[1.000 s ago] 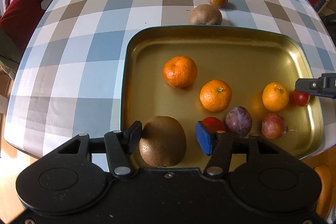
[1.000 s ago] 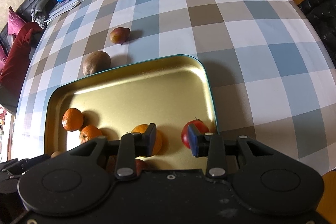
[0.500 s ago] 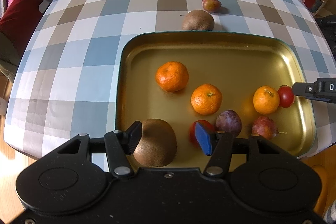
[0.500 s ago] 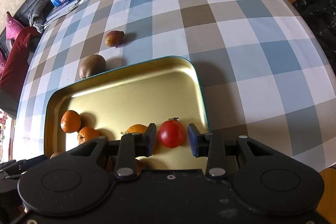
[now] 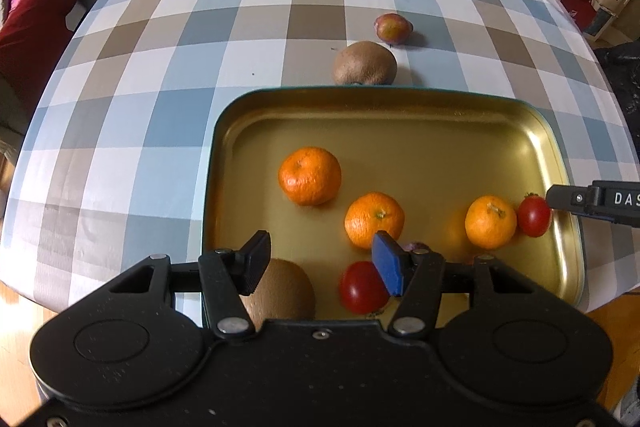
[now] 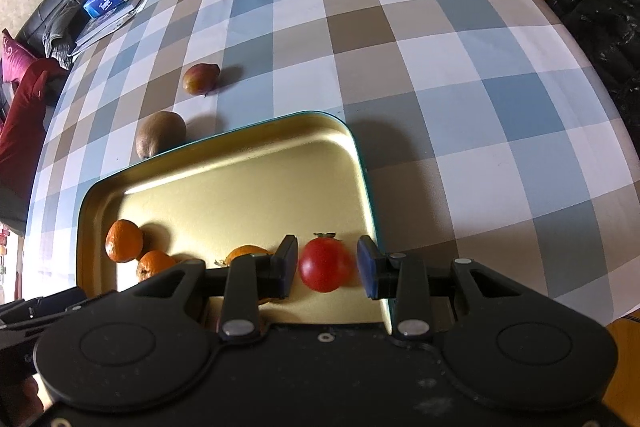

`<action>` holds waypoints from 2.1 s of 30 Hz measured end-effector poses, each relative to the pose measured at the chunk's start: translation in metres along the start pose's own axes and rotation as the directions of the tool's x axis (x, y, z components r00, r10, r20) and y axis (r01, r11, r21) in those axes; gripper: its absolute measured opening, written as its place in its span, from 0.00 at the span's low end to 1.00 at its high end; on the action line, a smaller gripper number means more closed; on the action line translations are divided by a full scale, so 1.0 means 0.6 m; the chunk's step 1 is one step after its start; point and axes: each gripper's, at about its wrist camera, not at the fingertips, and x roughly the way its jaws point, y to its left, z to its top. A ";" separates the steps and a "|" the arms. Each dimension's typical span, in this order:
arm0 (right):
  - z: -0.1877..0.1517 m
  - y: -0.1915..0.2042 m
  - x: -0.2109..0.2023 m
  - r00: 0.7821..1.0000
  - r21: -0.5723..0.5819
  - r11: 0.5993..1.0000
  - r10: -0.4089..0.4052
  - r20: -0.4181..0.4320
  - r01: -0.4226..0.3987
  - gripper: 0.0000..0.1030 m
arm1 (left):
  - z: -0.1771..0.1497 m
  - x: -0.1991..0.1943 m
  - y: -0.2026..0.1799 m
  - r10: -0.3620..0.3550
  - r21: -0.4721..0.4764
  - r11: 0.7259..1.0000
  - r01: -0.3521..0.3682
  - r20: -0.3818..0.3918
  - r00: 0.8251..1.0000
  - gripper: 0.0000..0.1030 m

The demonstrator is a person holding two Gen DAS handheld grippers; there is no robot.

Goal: Organize fruits
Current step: 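Lift both open tools out of the tray toward the remaining fruit, then grasp the second brown kiwi with the left tool while the right tool reaches the red plum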

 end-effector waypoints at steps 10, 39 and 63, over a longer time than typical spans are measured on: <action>0.037 0.007 0.003 1.000 0.016 1.000 0.003 -0.009 -0.003 0.35 | 0.049 0.000 -0.001 0.016 -0.002 1.000 -0.016 0.007 1.000 0.60; 0.134 0.021 0.039 0.999 0.056 0.998 -0.017 -0.046 0.020 0.35 | 0.203 0.109 -0.057 -0.003 0.085 0.996 0.002 0.010 1.000 0.60; 0.193 0.103 0.075 0.998 -0.064 0.998 0.005 -0.063 -0.009 0.34 | 0.213 0.110 -0.032 0.085 0.092 0.991 -0.101 0.159 0.984 0.58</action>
